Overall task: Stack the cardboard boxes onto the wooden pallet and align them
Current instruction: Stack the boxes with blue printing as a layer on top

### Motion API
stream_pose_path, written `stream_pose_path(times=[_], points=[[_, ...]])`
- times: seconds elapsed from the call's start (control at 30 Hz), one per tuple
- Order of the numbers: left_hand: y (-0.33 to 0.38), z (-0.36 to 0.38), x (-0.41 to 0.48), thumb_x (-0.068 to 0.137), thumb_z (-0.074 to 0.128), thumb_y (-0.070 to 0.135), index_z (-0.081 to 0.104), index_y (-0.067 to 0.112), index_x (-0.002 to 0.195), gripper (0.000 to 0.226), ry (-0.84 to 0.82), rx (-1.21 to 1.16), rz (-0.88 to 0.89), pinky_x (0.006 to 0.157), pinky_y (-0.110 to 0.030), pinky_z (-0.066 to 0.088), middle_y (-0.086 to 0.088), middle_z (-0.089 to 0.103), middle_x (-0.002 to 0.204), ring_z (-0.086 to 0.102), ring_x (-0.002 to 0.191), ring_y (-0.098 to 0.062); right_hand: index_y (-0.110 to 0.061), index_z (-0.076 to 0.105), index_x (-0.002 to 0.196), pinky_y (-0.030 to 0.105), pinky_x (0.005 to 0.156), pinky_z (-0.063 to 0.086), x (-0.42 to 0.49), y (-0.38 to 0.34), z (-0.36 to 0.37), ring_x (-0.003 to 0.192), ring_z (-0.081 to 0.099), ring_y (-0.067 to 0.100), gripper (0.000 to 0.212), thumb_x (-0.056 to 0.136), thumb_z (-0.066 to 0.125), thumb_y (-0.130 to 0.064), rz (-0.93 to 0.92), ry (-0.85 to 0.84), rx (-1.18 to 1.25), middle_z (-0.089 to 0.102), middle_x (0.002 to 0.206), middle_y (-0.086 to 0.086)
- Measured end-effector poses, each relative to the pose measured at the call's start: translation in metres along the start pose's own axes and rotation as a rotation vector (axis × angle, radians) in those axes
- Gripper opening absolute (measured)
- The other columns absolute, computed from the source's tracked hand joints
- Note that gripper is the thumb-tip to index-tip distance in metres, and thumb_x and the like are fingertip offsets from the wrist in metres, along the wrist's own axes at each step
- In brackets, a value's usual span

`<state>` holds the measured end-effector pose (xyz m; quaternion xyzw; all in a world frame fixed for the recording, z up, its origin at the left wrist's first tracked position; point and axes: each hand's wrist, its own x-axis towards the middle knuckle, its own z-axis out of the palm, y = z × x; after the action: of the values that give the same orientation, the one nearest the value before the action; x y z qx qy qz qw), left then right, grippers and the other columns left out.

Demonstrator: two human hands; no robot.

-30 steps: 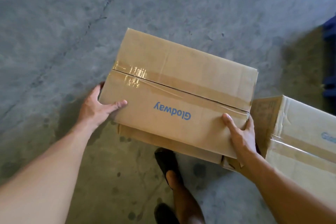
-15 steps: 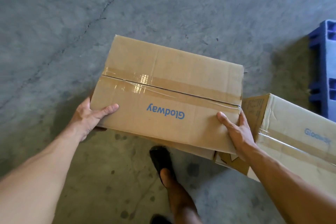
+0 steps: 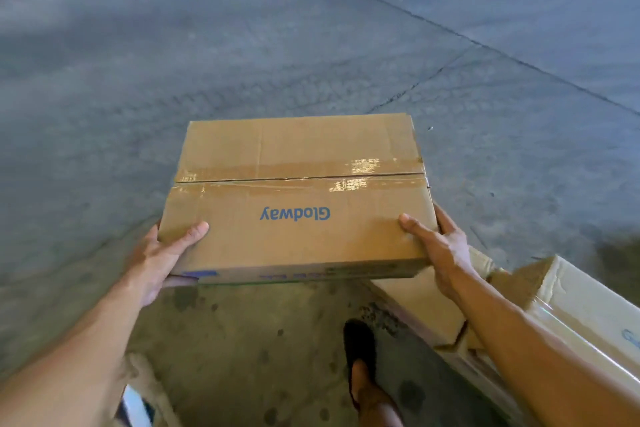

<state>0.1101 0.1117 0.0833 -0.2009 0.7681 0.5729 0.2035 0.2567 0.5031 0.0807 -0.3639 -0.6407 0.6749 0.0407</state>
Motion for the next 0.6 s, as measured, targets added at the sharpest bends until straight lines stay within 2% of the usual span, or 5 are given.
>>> stream_pose_path(times=[0.07,0.23,0.4,0.53,0.6], points=[[0.004,-0.054,-0.042,0.059,0.082,0.048,0.05,0.023,0.133,0.085,0.088,-0.057,0.041,0.058,-0.048,0.062,-0.003,0.061,0.126,0.063,0.101,-0.025,-0.029,0.051,0.146,0.03,0.077,0.055,-0.029,-0.024,0.035,0.098,0.065,0.013,0.099,0.058,0.084,-0.061,-0.069,-0.071,0.002,0.066,0.117,-0.006],[-0.006,-0.162,-0.134,0.053,0.087,0.052,0.058,0.025,0.122,0.08,0.321,-0.189,0.131,0.069,-0.058,0.061,-0.003,0.063,0.127,0.066,0.11,-0.03,-0.026,0.063,0.126,0.021,0.06,0.058,-0.079,-0.075,0.117,0.074,0.072,0.006,0.048,0.082,0.082,-0.031,-0.201,-0.245,-0.023,0.073,0.097,-0.01],[-0.041,-0.22,-0.209,0.067,0.092,0.037,0.059,0.029,0.118,0.061,0.514,-0.39,0.173,0.079,-0.061,0.059,0.003,0.064,0.12,0.066,0.106,-0.027,-0.034,0.057,0.133,0.038,0.077,0.06,-0.12,-0.102,0.19,0.093,0.07,0.016,0.054,0.084,0.079,-0.034,-0.232,-0.444,-0.014,0.07,0.102,-0.01],[-0.074,-0.238,-0.255,0.078,0.085,0.019,0.059,0.026,0.128,0.057,0.716,-0.529,0.174,0.078,-0.061,0.059,0.003,0.067,0.119,0.068,0.102,-0.024,-0.038,0.06,0.127,0.033,0.059,0.062,-0.143,-0.108,0.24,0.091,0.071,0.015,0.047,0.085,0.078,-0.029,-0.228,-0.65,-0.044,0.071,0.104,-0.013],[-0.091,-0.243,-0.275,0.078,0.085,0.017,0.059,0.027,0.121,0.051,0.856,-0.58,0.146,0.071,-0.054,0.062,0.001,0.067,0.116,0.071,0.097,-0.03,-0.039,0.062,0.127,0.041,0.071,0.063,-0.153,-0.104,0.265,0.099,0.07,0.017,0.049,0.083,0.08,-0.033,-0.221,-0.743,-0.071,0.073,0.106,-0.013]])
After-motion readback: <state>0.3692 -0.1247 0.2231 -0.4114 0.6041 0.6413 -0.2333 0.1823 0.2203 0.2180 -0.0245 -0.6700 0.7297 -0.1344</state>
